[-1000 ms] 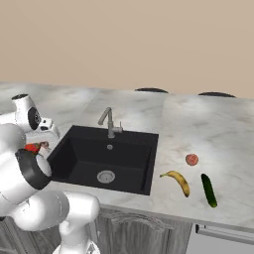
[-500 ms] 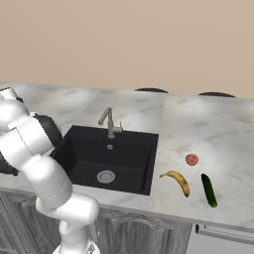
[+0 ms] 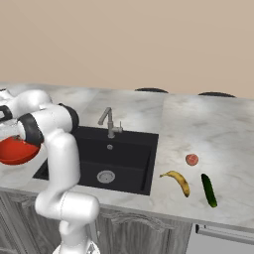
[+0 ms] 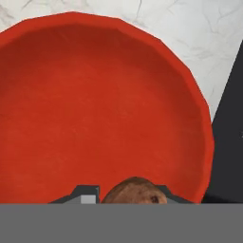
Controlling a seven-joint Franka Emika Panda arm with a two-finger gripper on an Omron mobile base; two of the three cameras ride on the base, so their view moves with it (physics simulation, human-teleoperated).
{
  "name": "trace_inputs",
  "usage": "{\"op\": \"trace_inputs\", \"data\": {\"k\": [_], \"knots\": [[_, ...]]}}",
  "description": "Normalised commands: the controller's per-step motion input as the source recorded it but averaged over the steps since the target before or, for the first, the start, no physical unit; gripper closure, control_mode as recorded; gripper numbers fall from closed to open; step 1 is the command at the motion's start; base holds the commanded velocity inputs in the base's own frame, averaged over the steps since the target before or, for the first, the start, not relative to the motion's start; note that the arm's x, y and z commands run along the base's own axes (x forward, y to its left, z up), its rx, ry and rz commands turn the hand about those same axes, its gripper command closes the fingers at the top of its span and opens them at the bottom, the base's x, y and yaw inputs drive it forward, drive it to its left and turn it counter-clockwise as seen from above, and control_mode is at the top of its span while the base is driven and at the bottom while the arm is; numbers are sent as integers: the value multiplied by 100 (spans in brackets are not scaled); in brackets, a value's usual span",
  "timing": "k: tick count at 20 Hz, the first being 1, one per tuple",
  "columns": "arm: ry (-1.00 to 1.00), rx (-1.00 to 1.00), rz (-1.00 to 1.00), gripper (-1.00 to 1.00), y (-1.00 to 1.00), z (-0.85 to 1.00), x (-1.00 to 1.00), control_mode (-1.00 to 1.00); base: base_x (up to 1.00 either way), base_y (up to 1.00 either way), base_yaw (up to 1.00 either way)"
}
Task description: There is a mixed pile of frozen fruits and vegetables on the counter. Locate all the frozen vegetables and place the items in a bowl on the counter. Take all the frozen fruits and defrost them in a running sink.
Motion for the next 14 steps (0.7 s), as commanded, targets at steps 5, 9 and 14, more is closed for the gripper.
{"op": "trace_inputs", "data": {"k": [5, 9, 14], "knots": [[8, 15, -5, 100, 19, -34, -5, -100, 0, 0, 0], [3, 4, -4, 100, -2, -28, -4, -100, 0, 0, 0], [1, 3, -6, 100, -3, -48, -13, -100, 0, 0, 0]]}}
